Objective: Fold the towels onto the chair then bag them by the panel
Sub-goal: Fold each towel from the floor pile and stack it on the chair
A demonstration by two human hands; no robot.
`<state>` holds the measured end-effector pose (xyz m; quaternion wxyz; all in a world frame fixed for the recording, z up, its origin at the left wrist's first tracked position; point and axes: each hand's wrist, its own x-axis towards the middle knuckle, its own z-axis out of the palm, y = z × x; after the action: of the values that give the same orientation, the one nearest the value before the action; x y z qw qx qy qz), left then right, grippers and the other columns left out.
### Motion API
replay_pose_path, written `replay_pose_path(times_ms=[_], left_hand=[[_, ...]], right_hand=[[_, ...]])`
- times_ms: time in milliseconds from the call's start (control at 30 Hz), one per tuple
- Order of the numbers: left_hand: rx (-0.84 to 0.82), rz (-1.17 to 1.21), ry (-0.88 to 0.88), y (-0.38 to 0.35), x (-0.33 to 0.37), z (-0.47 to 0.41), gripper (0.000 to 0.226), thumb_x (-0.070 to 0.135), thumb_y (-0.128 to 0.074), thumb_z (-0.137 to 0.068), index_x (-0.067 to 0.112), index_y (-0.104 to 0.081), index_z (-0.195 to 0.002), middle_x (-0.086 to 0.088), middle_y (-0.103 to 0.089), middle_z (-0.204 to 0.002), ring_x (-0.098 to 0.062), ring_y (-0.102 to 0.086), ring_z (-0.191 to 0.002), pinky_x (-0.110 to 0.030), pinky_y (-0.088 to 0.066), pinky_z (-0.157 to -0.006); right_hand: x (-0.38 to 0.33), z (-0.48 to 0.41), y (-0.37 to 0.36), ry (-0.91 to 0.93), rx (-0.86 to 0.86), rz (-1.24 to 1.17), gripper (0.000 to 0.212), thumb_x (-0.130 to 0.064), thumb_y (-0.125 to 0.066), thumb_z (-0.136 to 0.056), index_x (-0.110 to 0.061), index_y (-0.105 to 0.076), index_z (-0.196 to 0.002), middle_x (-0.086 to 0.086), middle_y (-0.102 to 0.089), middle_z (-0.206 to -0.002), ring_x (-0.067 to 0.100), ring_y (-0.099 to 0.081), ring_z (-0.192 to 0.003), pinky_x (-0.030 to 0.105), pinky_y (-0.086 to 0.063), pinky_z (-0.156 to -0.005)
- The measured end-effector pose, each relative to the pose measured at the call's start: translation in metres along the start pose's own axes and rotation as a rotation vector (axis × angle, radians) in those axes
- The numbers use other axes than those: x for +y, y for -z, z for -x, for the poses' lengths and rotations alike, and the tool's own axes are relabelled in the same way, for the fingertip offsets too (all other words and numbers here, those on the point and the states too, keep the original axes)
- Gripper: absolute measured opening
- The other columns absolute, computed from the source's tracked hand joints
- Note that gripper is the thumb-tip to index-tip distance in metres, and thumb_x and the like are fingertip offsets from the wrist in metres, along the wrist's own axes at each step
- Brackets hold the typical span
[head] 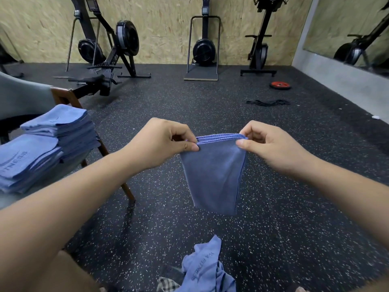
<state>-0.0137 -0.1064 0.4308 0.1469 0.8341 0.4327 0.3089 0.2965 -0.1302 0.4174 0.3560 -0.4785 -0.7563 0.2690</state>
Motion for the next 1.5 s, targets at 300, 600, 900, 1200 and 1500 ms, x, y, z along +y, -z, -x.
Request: replay_pose_path(times_ms=[300,600,900,1200,1500], left_hand=[[-0.028,-0.008,-0.048,-0.003,0.008,0.004,0.019,0.028,-0.089,-0.088,0.029,-0.074,-0.1,0.009,-0.073,-0.08,-0.008,-0.064,-0.073,-0.013,-0.043,-0.066],[-0.134,0.031,-0.121,-0.026,0.022,0.006,0.026,0.027,-0.093,-0.082,0.026,-0.075,-0.1,0.011,-0.073,-0.079,-0.011,-0.068,-0.075,-0.027,-0.052,-0.073],[-0.035,0.319,0.003,-0.036,0.017,0.01,0.037,0.044,-0.091,-0.084,0.025,-0.061,-0.096,0.011,-0.066,-0.08,-0.008,-0.055,-0.07,-0.03,-0.047,-0.067],[-0.043,0.602,0.031,-0.062,0.01,0.019,0.031,0.027,-0.092,-0.086,0.017,-0.064,-0.094,-0.009,-0.068,-0.082,-0.017,-0.056,-0.076,-0.042,-0.048,-0.07],[-0.094,0.45,0.012,-0.067,0.008,0.018,0.018,0.034,-0.089,-0.089,0.023,-0.075,-0.085,-0.005,-0.073,-0.083,-0.011,-0.06,-0.076,-0.05,-0.056,-0.078]], right_hand=[[0.0,0.003,-0.01,-0.098,-0.08,0.034,0.009,-0.02,-0.074,-0.096,-0.023,-0.067,-0.092,0.003,-0.076,-0.093,0.026,-0.068,-0.088,0.051,-0.053,-0.092],[-0.012,0.013,-0.055,-0.027,-0.229,-0.024,0.044,-0.049,-0.09,-0.082,-0.031,-0.066,-0.115,-0.002,-0.076,-0.105,0.025,-0.072,-0.102,0.054,-0.055,-0.099],[-0.02,0.007,-0.053,0.131,-0.136,0.025,0.018,-0.03,-0.08,-0.097,-0.023,-0.066,-0.087,-0.004,-0.061,-0.073,0.008,-0.048,-0.068,0.034,-0.043,-0.067],[-0.027,0.001,-0.016,0.153,-0.077,-0.04,0.004,-0.019,-0.075,-0.102,-0.018,-0.073,-0.098,0.005,-0.075,-0.089,0.008,-0.063,-0.08,0.041,-0.053,-0.077],[-0.035,0.002,-0.003,0.167,-0.037,-0.121,0.004,-0.014,-0.068,-0.106,-0.015,-0.071,-0.107,0.021,-0.07,-0.093,0.011,-0.058,-0.081,0.027,-0.046,-0.074]])
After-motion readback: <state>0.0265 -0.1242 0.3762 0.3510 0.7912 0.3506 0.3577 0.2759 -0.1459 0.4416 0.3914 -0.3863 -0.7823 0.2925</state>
